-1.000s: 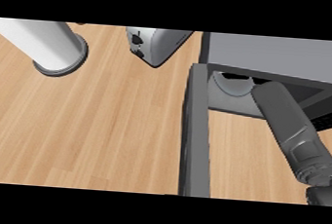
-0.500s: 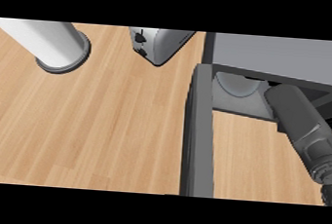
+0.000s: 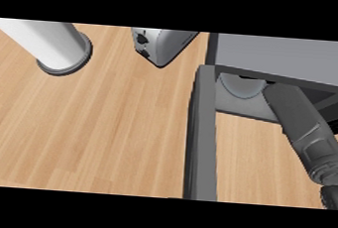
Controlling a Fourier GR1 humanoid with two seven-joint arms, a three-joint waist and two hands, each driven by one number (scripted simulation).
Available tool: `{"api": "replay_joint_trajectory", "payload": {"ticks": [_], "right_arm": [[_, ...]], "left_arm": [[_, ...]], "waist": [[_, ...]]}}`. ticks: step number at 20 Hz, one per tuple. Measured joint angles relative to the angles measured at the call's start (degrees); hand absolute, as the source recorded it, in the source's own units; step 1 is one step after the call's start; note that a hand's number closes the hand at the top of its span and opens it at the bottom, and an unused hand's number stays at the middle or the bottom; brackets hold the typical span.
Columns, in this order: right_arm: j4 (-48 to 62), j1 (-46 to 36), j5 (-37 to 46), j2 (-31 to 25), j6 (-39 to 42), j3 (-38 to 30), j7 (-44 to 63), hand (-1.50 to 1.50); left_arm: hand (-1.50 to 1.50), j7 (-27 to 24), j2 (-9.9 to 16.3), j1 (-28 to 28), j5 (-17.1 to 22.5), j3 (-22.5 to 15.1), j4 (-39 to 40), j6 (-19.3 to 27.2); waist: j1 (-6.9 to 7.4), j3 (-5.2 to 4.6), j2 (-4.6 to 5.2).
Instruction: Pick up the milk, place it into the microwave and close the microwave
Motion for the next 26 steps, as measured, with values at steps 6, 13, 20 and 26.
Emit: {"api": "replay_joint_trajectory", "payload": {"ticks": [6, 13, 20, 26], "right_arm": [[-0.37, -0.29, -2.96, 1.3, 7.1, -2.69, -3.01, -1.5], [-1.35, 1.07, -7.94, 2.37, 16.51, -7.26, -8.02, -1.5], [-1.36, 4.25, -12.38, 4.06, 25.06, -11.22, -12.33, -1.5], [-1.69, 8.09, -15.41, 5.37, 34.56, -13.27, -15.1, -1.5]], "left_arm": [[-1.5, -0.36, -0.37, -0.4, -0.37, -2.64, 1.14, -2.35], [-1.5, -0.59, -1.61, -0.75, -1.81, -6.66, 1.1, -4.89], [1.5, 0.25, -2.91, -1.86, -3.02, -10.26, 0.82, -5.32], [1.5, 1.77, -4.72, -1.93, -5.63, -16.56, -0.49, -2.87]], "waist": [[-0.51, 0.02, -0.35], [-2.09, -0.13, -1.08], [-3.78, -0.28, -2.06], [-5.52, -0.38, -2.96]]}}
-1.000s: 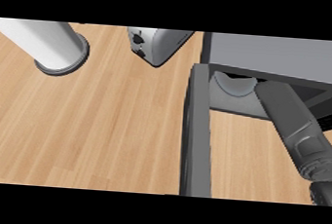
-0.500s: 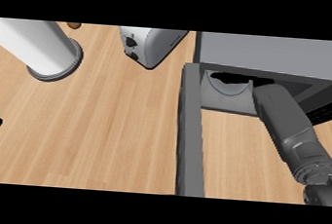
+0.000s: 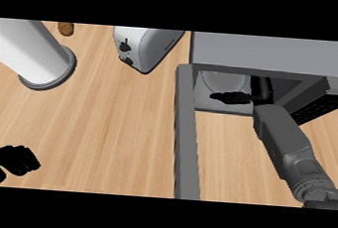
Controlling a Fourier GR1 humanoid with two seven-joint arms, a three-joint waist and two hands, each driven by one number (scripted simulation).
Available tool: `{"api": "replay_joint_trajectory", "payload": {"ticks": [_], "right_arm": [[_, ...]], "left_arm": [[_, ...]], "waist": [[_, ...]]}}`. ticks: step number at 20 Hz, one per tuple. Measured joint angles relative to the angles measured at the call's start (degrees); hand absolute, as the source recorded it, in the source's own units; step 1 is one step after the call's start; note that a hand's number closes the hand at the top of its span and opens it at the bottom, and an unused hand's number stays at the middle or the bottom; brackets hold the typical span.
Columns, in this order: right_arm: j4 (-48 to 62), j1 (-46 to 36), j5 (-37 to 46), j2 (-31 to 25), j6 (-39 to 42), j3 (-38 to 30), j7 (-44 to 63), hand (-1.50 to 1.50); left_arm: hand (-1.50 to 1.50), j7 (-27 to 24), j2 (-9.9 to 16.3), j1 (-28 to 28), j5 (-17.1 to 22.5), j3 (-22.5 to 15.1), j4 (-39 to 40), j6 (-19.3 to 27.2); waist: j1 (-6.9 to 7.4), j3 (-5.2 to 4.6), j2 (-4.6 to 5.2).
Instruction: Pick up the milk, place it into the microwave and close the microwave
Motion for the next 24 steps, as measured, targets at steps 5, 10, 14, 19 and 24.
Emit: {"api": "replay_joint_trajectory", "payload": {"ticks": [5, 10, 14, 19, 24], "right_arm": [[-1.28, 4.93, -1.68, 1.27, 6.97, -0.39, -2.8, -1.5], [-5.3, 10.63, -2.37, 2.66, 9.55, 0.9, -3.93, -1.5], [-10.39, 16.16, -2.33, 2.81, 11.32, 2.85, -3.62, -1.5], [-18.91, 25.32, -3.28, 3.65, 13.07, 4.69, -3.01, -1.5], [-29.53, 35.07, -4.32, 3.17, 15.65, 6.56, -1.61, -1.5]], "left_arm": [[1.5, 2.35, -0.59, 0.22, -1.12, -4.54, -1.12, 1.66], [1.5, 3.3, -0.8, -1.15, -3.87, -9.8, 0.03, 4.93], [1.5, 2.19, -0.86, -0.53, -7.2, -15.17, 0.3, 6.39], [1.5, 0.46, -0.89, -2.2, -13.32, -21.12, 1.95, 8.46], [1.5, -2.26, -0.9, -8.16, -19.18, -25.91, 8.3, 11.53]], "waist": [[-1.16, -0.06, -0.59], [-2.2, -0.13, -1.03], [-3.05, -0.19, -1.4], [-3.78, -0.23, -1.61], [-4.45, -0.27, -1.59]]}}
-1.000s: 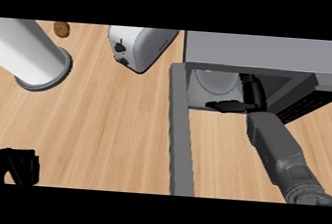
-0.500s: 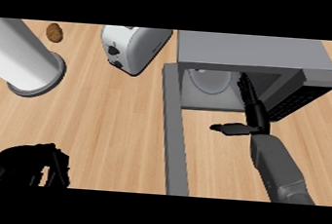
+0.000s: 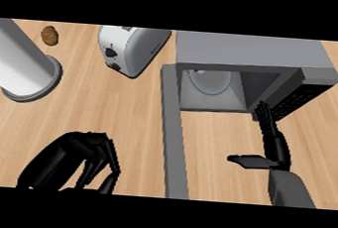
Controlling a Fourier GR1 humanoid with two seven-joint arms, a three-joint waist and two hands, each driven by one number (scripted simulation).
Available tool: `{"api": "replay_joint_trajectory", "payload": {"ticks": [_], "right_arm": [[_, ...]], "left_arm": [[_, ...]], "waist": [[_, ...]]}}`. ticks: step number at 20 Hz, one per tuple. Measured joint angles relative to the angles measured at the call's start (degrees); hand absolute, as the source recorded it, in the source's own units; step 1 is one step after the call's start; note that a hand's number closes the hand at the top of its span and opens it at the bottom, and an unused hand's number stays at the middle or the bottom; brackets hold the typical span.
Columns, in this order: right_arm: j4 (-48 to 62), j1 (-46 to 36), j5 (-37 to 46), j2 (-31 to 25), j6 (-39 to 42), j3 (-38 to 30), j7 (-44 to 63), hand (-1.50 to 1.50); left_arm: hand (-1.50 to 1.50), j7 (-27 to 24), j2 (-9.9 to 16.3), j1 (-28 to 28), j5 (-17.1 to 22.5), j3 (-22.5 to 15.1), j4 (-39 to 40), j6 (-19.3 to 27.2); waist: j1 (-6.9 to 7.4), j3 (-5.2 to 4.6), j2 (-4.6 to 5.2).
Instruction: Pick up the milk, place it into the microwave and close the microwave
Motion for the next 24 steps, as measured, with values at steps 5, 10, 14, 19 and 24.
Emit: {"api": "replay_joint_trajectory", "payload": {"ticks": [5, 10, 14, 19, 24], "right_arm": [[-11.74, 10.03, -1.46, -0.78, 3.09, 1.6, 1.88, -1.5], [-22.29, 17.73, -3.06, -3.08, 6.22, 2.13, 3.62, -1.5], [-32.07, 23.5, -4.54, -5.07, 9.03, 2.56, 5.68, -1.5], [-40.93, 28.18, -7.83, -6.36, 13.28, 3.21, 7.77, -1.5], [-50.15, 31.98, -12.81, -6.97, 16.36, 3.61, 11.64, -1.5]], "left_arm": [[1.5, -2.92, -0.01, -6.45, -5.19, -6.64, 9.13, 3.98], [1.5, -7.15, 0.05, -12.46, -10.07, -13.26, 20.67, 8.95], [1.5, -12.63, 0.13, -14.14, -12.52, -18.47, 30.23, 15.15], [1.5, -22.14, 0.2, -19.43, -11.46, -25.04, 43.74, 27.4], [1.5, -29.08, 0.23, -25.16, -3.69, -31.27, 53.08, 37.01]], "waist": [[-0.26, -0.01, 0.17], [-0.05, 0.01, 0.35], [-0.13, -0.01, 0.42], [-0.79, -0.05, 0.66], [-1.63, -0.09, 0.86]]}}
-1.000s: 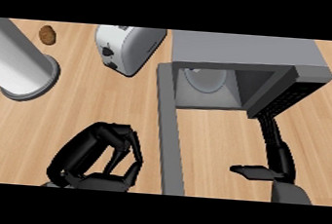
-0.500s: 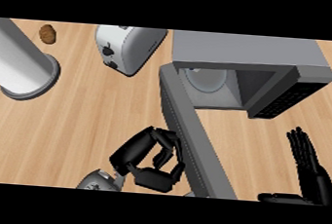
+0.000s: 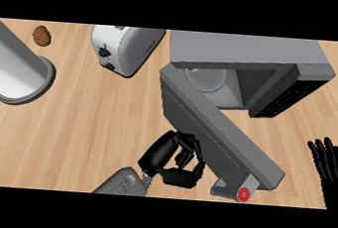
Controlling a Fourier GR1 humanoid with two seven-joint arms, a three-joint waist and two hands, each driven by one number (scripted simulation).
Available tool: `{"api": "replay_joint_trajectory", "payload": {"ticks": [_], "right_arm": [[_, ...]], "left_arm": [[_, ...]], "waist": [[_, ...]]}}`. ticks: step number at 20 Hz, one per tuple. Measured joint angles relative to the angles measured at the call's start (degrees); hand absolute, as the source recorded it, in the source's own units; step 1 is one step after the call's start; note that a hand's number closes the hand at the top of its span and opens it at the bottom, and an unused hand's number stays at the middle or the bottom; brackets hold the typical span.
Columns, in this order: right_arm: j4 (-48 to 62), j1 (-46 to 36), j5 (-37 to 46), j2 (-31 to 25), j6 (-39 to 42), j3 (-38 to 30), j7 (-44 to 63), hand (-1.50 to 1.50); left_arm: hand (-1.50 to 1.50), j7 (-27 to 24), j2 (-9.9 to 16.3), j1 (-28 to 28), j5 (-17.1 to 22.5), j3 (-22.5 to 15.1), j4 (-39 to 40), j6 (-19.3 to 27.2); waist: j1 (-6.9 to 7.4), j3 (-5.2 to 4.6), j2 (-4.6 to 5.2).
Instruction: Pick up the milk, place it into the microwave and close the microwave
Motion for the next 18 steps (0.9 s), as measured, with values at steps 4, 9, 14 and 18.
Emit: {"api": "replay_joint_trajectory", "payload": {"ticks": [4, 9, 14, 18], "right_arm": [[-6.67, 1.82, -2.87, -0.44, 1.83, 0.69, 3.54, -1.5], [-12.65, 2.35, -5.37, -0.93, 3.41, 1.79, 7.0, -1.5], [-15.87, 1.65, -7.89, -2.27, 5.26, 2.46, 10.19, -1.5], [-17.97, 0.65, -9.33, -4.23, 6.53, 2.27, 12.4, -1.5]], "left_arm": [[1.5, -1.29, 0.08, -4.63, 7.31, -5.26, 4.75, 5.38], [1.5, -2.66, -0.01, -9.13, 15.29, -10.3, 8.59, 8.77], [1.5, -4.63, 0.13, -12.01, 22.3, -12.69, 8.62, 12.64], [1.5, -5.79, 0.08, -14.64, 27.05, -12.84, 8.12, 16.6]], "waist": [[-0.93, -0.02, 0.21], [-2.5, -0.08, 0.64], [-4.47, -0.15, 1.16], [-5.79, -0.19, 1.42]]}}
